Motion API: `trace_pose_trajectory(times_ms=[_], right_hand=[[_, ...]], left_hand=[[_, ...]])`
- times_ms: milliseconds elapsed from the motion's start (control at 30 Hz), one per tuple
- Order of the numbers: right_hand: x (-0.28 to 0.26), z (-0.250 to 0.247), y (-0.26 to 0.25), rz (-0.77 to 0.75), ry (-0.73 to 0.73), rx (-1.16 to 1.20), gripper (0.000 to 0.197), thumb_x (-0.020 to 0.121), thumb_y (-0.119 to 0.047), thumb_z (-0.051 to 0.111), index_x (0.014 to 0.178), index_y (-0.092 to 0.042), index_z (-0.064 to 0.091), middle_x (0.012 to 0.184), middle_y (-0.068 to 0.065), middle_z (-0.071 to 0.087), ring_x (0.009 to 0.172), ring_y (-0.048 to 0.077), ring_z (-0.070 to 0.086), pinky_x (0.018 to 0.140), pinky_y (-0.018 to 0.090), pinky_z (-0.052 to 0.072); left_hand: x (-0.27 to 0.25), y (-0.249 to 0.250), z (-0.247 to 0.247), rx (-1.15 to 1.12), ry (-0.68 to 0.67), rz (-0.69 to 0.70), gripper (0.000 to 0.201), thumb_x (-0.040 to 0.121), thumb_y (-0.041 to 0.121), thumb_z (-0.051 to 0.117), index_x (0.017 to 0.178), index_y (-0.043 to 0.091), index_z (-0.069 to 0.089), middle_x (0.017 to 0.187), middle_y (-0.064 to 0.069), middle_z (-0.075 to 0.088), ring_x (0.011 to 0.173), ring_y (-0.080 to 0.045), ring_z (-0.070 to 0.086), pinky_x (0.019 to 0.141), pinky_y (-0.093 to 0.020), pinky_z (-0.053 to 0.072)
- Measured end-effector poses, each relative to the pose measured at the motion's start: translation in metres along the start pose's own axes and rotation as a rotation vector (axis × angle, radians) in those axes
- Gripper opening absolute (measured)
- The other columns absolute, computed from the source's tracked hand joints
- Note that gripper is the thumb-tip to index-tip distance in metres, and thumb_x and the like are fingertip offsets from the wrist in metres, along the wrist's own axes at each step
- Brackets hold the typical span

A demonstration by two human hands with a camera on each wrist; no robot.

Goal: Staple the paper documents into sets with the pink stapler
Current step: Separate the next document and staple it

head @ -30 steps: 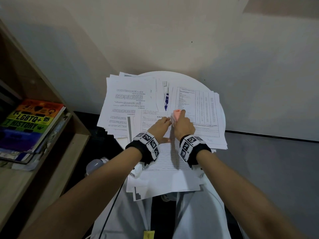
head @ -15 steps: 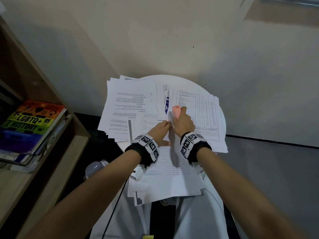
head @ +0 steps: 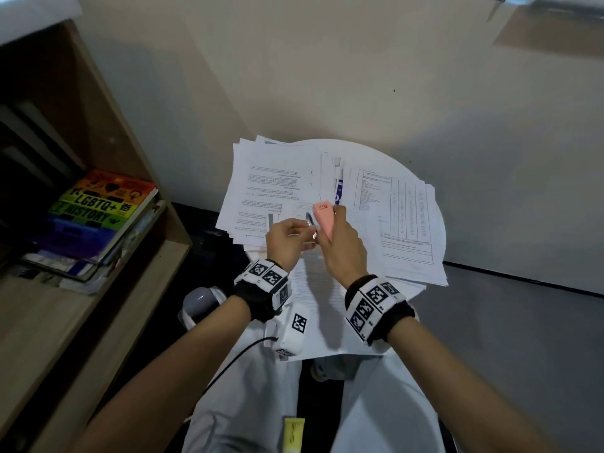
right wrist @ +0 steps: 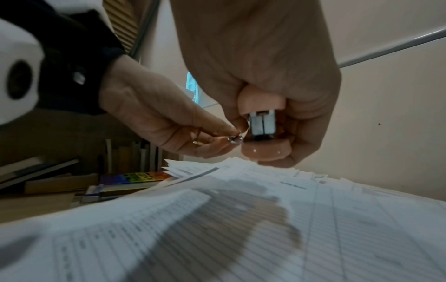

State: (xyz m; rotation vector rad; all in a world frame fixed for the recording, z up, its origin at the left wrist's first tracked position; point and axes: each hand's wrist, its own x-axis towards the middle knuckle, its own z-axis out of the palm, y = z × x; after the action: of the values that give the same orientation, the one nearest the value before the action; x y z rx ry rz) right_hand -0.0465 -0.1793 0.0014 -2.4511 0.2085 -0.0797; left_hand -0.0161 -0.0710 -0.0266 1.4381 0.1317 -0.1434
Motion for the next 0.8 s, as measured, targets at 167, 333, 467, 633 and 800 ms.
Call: trace_pose_trajectory(times_ms=[167,333,467,633,800], right_hand=[[-0.017,0.011,-0.015,-0.097,-0.064,-0.076,0.040,0.096,-0.029,0.048,0.131,-0.017,0.035,0.110,0.007,0.060,0.087,0.029,0.060,0.065,0.033,0.041],[-0.017,0.013,-0.001,-0.033,-0.118,-0.035,0.042,0.096,-0.031,0.049,0.131,-0.016,0.034,0.106,0.006,0.059,0.080,0.026,0.055,0.064,0.033,0.041],[-0.001,0.013,0.024,0.175,-0.106,0.079,0.043,0.095,-0.044,0.049,0.126,-0.018,0.035,0.104,0.012,0.066,0.083,0.029,0.062,0.067,0.034,0.046],[0.005,0.016,0.037,0.316,-0.108,0.223,0.046,0.096,-0.034,0.052,0.132,-0.011,0.035,0.107,0.010,0.053,0.082,0.026,0.053,0.061,0.030,0.041],[0.013,0.023,0.050,0.334,-0.033,0.213,0.050,0.095,-0.033,0.055,0.134,-0.008,0.036,0.112,0.010,0.048,0.096,0.024,0.048,0.078,0.037,0.039]], left_hand=[[0.001,0.007,-0.038,0.042,0.128,0.011,0.009,0.088,0.000,0.061,0.090,-0.007,0.066,0.074,-0.015,0.066,0.053,-0.008,0.065,0.055,-0.017,0.055],[0.013,0.010,-0.114,0.178,0.237,0.045,0.017,0.090,0.000,0.057,0.074,0.006,0.060,0.066,-0.008,0.058,0.047,0.002,0.058,0.049,-0.013,0.052],[-0.001,-0.019,-0.179,0.447,0.294,-0.016,0.007,0.087,0.000,0.062,0.082,0.005,0.066,0.061,0.000,0.053,0.052,-0.004,0.052,0.044,-0.008,0.048],[-0.009,-0.090,-0.229,0.589,0.327,-0.229,0.005,0.077,-0.003,0.071,0.078,-0.008,0.070,0.056,-0.006,0.059,0.053,-0.021,0.055,0.058,-0.029,0.053],[0.004,-0.153,-0.258,0.756,0.252,-0.398,0.043,0.054,0.027,0.058,0.077,-0.006,0.075,0.077,-0.021,0.072,0.079,-0.029,0.069,0.075,-0.038,0.056]])
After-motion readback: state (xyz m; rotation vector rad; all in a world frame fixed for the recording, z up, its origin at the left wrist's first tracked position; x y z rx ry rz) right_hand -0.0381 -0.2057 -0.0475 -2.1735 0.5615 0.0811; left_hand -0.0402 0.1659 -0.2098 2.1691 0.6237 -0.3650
